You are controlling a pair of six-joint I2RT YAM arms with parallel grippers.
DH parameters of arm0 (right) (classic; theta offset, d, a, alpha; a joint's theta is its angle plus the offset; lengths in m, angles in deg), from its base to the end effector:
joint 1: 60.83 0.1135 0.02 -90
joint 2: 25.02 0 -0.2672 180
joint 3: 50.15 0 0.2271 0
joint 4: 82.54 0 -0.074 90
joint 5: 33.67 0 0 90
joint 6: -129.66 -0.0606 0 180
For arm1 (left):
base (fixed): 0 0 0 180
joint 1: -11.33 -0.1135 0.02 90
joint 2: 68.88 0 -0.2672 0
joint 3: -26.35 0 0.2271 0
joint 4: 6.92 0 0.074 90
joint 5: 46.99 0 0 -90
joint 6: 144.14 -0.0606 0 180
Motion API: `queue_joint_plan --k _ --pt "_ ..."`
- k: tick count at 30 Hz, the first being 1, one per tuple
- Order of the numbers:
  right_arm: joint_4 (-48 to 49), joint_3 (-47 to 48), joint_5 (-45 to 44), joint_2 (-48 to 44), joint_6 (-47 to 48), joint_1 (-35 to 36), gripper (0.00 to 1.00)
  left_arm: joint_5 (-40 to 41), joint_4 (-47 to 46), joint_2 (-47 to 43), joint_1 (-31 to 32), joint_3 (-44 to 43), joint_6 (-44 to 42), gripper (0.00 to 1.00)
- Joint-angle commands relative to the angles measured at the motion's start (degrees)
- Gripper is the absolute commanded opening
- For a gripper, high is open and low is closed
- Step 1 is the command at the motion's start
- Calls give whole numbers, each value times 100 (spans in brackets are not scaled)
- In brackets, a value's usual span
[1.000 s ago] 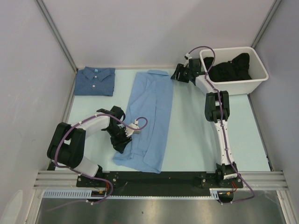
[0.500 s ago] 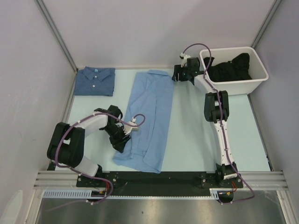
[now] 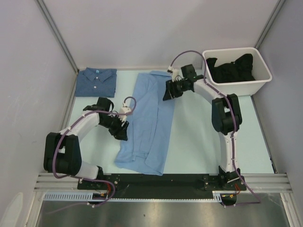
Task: Fold and stack the long sleeve shirts
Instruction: Fold the shirt
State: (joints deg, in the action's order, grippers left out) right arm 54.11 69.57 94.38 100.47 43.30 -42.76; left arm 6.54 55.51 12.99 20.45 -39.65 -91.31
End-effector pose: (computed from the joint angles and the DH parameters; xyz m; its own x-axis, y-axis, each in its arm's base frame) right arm 0.4454 0.1846 0.2162 -0.6775 -0.2736 -0.6827 -0.6721 0.6074 0.4235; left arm 0.2170 -0.0713 0.1957 -0.6215 0.5919 -0.5133 0.7806 0.5237 -0.3413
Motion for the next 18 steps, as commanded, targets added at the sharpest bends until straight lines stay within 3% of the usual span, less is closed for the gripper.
queue_joint_plan --k 1,4,6,11,15,18 --pt "-571 -622 318 -16 295 197 55 -387 -465 119 -183 -21 605 58" --pt "-642 -658 125 229 295 268 54 -475 -195 312 -209 -179 492 56" --pt "-738 -492 -146 388 321 259 53 -344 -10 286 -192 -232 -87 56" --pt "-1055 159 -412 854 322 128 51 971 290 41 124 179 -1563 53" --pt "-837 239 201 556 -204 -223 55 1063 202 -30 221 374 -1627 52" --pt "-364 -374 265 12 -696 -417 55 879 62 -4 239 418 -1461 51"
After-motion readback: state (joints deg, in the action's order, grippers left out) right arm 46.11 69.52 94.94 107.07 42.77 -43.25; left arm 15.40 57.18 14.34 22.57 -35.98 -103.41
